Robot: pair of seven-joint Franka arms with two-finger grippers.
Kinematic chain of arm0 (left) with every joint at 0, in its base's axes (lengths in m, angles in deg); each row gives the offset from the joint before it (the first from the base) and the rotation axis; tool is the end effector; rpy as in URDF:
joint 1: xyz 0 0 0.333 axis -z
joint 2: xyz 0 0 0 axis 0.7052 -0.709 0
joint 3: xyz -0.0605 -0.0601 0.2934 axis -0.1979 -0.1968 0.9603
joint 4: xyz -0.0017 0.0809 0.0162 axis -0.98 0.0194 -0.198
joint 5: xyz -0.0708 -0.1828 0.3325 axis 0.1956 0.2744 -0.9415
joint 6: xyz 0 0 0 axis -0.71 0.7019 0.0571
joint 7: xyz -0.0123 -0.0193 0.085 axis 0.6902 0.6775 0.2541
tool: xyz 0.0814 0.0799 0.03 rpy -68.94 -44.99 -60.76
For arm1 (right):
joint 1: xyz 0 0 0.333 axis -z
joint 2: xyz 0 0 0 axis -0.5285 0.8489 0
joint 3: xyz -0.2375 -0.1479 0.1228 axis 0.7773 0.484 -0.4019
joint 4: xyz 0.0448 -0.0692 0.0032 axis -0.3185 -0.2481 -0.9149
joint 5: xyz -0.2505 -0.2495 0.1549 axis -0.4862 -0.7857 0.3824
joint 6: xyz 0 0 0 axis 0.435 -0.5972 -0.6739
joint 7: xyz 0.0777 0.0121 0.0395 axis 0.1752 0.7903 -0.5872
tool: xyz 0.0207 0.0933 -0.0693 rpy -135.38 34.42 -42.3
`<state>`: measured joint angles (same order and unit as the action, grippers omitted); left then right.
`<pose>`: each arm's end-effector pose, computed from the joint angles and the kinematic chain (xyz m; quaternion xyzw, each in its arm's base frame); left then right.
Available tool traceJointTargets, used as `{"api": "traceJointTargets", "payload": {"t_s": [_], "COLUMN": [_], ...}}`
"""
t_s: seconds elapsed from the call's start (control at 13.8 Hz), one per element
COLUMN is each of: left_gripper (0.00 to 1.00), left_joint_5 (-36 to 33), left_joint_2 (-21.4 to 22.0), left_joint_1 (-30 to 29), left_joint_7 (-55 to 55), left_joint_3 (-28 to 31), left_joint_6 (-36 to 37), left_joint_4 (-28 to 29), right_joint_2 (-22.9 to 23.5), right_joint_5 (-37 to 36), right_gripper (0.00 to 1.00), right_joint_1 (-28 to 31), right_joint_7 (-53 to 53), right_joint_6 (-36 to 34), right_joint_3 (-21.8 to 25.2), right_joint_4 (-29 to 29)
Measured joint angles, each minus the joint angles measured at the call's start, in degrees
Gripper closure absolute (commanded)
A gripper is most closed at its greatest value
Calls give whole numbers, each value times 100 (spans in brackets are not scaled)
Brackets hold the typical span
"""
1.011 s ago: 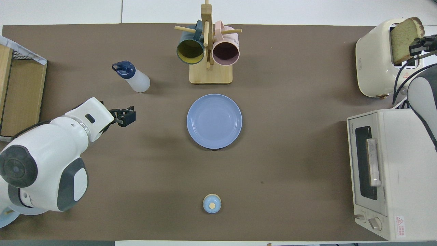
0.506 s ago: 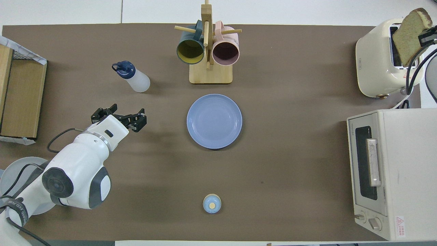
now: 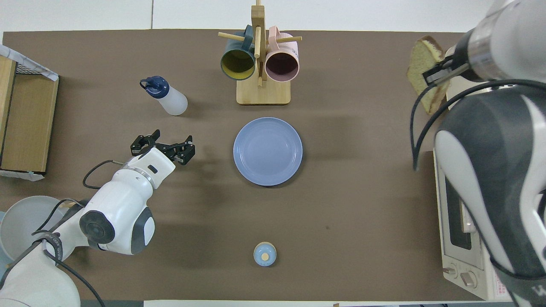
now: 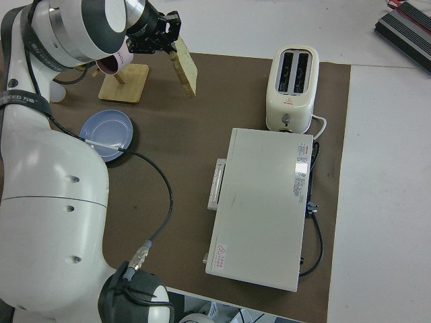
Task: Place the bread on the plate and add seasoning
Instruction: 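Carry the bread slice to the blue plate with the right gripper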
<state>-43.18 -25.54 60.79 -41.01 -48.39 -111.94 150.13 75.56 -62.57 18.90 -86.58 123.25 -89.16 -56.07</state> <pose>0.4837 -0.1623 0.2869 0.9246 -0.1203 0.3545 0.0699 0.6032 0.1358 0.6119 0.9675 0.2085 0.1109 0.0904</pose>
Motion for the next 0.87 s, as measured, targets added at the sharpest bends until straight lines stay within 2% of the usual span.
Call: {"api": "traceJointTargets", "payload": {"t_s": [0.29, 0.51, 0.72, 0.87], "left_gripper": [0, 0, 0, 0], "left_joint_5": [227, 233, 273, 645], "left_joint_2": [-209, -313, -468, -714], "left_joint_1": [242, 547, 1333, 2284], "left_joint_7": [-1, -1, -1, 3], "left_joint_3": [118, 525, 1452, 2352], "left_joint_6": [-14, -17, -17, -17], "left_joint_4": [-249, -427, -545, -733], "right_joint_2": [-303, -436, -351, -205], "right_joint_5": [439, 655, 656, 656], "right_gripper": [100, 100, 100, 100], "right_joint_1": [-693, -1117, -1680, -1933], "right_joint_7": [1467, 2521, 3508, 3911], "right_joint_6": [208, 933, 1573, 1956], "right_joint_3": [-41, -58, -71, -73], "right_joint_4": [-808, -1484, -1993, -2179]}}
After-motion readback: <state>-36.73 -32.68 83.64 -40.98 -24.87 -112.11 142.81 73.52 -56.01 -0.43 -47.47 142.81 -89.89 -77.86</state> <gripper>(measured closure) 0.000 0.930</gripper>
